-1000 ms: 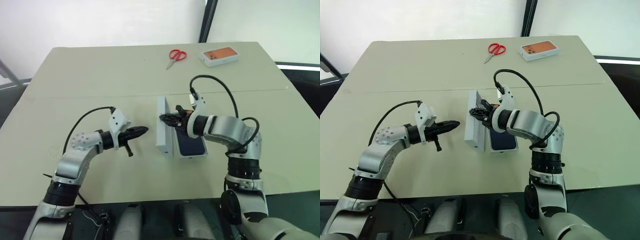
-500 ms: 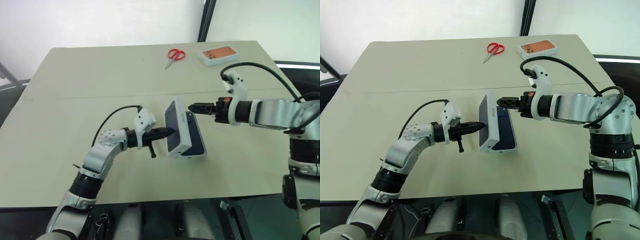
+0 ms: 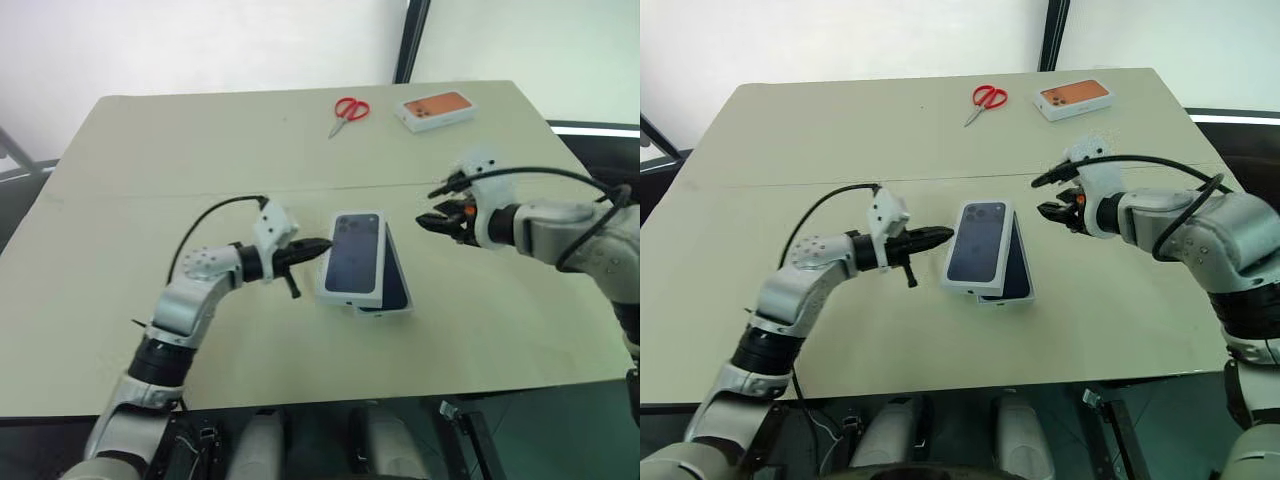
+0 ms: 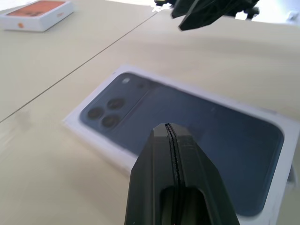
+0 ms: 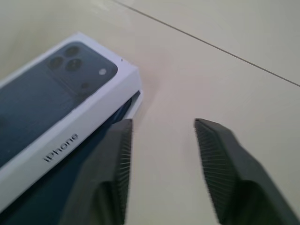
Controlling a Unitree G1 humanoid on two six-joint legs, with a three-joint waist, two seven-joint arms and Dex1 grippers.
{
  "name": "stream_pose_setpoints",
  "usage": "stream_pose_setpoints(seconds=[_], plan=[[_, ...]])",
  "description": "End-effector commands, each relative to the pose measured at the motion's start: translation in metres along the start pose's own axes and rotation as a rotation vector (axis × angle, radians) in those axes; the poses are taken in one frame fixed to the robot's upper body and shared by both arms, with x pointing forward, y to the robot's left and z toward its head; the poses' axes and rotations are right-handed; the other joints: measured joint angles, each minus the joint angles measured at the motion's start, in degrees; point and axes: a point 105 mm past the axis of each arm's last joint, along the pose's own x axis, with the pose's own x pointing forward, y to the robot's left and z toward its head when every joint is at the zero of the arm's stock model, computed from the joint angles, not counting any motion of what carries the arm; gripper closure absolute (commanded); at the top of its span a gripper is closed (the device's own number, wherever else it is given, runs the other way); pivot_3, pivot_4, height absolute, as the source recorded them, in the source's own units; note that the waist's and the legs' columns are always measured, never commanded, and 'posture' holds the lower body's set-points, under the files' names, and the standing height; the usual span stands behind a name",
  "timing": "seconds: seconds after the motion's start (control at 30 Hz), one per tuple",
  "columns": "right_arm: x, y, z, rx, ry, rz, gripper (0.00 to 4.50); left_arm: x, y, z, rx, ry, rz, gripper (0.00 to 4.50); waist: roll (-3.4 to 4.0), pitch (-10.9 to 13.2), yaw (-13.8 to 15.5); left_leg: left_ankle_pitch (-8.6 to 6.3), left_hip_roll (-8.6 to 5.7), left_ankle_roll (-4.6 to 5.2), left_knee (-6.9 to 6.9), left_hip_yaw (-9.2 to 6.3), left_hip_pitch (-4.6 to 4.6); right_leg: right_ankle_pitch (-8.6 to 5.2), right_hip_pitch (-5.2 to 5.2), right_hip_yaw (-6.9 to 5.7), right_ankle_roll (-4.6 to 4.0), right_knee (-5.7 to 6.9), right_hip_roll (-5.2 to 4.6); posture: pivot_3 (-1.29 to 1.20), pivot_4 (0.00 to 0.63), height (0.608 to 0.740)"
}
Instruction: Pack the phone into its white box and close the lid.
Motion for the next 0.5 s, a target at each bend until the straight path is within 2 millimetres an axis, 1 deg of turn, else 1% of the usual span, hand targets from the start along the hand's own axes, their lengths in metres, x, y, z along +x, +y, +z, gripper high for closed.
stream_pose_setpoints(seconds=[0.03,0.07,0.17,0.3,0.37,0.5], plan=[[-0.003,0.006,0.014,-0.166,-0.069,0.01,4.05,-0.014,0.011,0.001,0.049,0.035,0.065,4.5,0.0,0.0,0.2,0.0,0.01,0.0,0.01,-0.01,0.0,0.0,0.0,0.0,0.0,0.0,-0.03,0.0,0.15,0.697],[-0.002,0.008,0.012,-0.226,-0.062,0.008,4.44,-0.017,0.013,-0.004,0.062,0.064,0.073,4.5,0.0,0.0,0.2,0.0,0.02,0.0,0.01,-0.01,0.0,0.0,0.0,0.0,0.0,0.0,-0.04,0.0,0.15,0.697],[0.004,0.013,0.006,-0.361,-0.045,0.011,4.44,-0.015,0.013,-0.016,0.092,0.133,0.059,4.5,-0.01,0.0,0.5,0.0,-0.02,-0.01,0.02,-0.01,-0.01,0.0,0.03,-0.01,0.0,-0.03,-0.09,0.0,0.15,0.697],[0.008,0.017,0.002,-0.432,-0.043,0.028,4.44,-0.009,0.011,-0.022,0.106,0.164,0.034,4.5,-0.03,0.0,0.4,0.0,-0.05,-0.01,0.06,-0.02,-0.01,0.0,0.06,-0.01,0.0,-0.05,-0.13,0.0,0.15,0.697],[0.011,0.022,0.0,-0.474,-0.04,0.043,4.44,-0.003,0.01,-0.024,0.095,0.179,0.023,4.5,-0.03,0.0,0.3,0.0,-0.05,-0.01,0.06,-0.01,-0.01,0.0,0.06,-0.01,0.0,-0.04,-0.13,0.0,0.15,0.697],[0.015,0.03,-0.005,-0.515,-0.032,0.062,4.44,0.013,0.002,-0.024,0.112,0.172,-0.032,4.5,-0.04,0.0,0.3,0.01,-0.06,-0.01,0.06,-0.02,-0.01,0.0,0.06,-0.02,0.0,-0.03,-0.1,0.0,0.15,0.697]])
